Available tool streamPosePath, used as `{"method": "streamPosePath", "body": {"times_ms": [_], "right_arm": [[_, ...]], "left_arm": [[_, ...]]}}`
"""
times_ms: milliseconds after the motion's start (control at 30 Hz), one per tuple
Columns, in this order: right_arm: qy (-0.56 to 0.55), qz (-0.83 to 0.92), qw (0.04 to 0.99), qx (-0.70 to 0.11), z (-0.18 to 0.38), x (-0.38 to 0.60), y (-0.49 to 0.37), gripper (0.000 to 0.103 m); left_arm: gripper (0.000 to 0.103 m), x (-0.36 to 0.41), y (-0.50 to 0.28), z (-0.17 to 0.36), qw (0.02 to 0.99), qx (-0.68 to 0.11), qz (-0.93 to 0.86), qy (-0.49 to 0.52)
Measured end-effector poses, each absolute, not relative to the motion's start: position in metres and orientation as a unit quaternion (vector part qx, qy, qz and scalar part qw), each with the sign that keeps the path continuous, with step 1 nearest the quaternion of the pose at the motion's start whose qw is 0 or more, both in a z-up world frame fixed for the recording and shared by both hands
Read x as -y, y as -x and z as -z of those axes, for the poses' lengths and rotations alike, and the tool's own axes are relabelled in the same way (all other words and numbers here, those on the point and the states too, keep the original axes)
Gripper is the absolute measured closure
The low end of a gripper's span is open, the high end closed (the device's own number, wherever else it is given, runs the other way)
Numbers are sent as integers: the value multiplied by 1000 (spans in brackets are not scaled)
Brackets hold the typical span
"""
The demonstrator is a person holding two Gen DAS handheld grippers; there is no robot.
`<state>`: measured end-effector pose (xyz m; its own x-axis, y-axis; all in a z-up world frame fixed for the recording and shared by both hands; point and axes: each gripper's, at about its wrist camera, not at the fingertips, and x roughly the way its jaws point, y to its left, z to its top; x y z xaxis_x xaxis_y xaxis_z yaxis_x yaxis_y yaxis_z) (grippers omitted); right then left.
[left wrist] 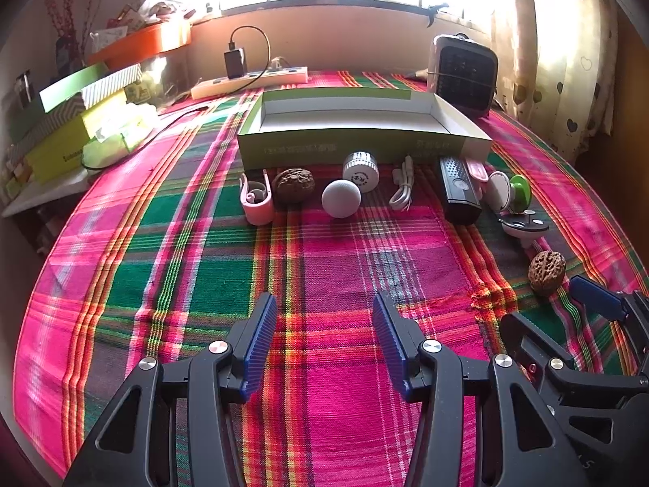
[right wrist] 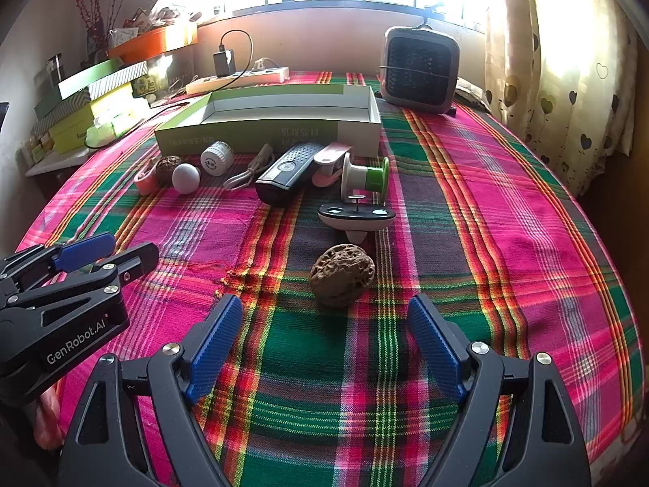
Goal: Organize objects
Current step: 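Close right gripper on brown walnut while left gripper moves toward pink clip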
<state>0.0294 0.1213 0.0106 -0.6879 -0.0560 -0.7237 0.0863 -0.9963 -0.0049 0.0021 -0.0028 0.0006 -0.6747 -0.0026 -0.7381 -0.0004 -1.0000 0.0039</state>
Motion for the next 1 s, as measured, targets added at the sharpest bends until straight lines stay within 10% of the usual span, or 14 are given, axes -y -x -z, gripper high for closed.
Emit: {"method": "streamPosePath", "body": {"times_ms": [1000], "right_arm": [[-411, 910, 51, -26, -13, -136, -16, 19]], "left_arm": [[55, 3, 1, -1, -8, 4, 914, -406]]}}
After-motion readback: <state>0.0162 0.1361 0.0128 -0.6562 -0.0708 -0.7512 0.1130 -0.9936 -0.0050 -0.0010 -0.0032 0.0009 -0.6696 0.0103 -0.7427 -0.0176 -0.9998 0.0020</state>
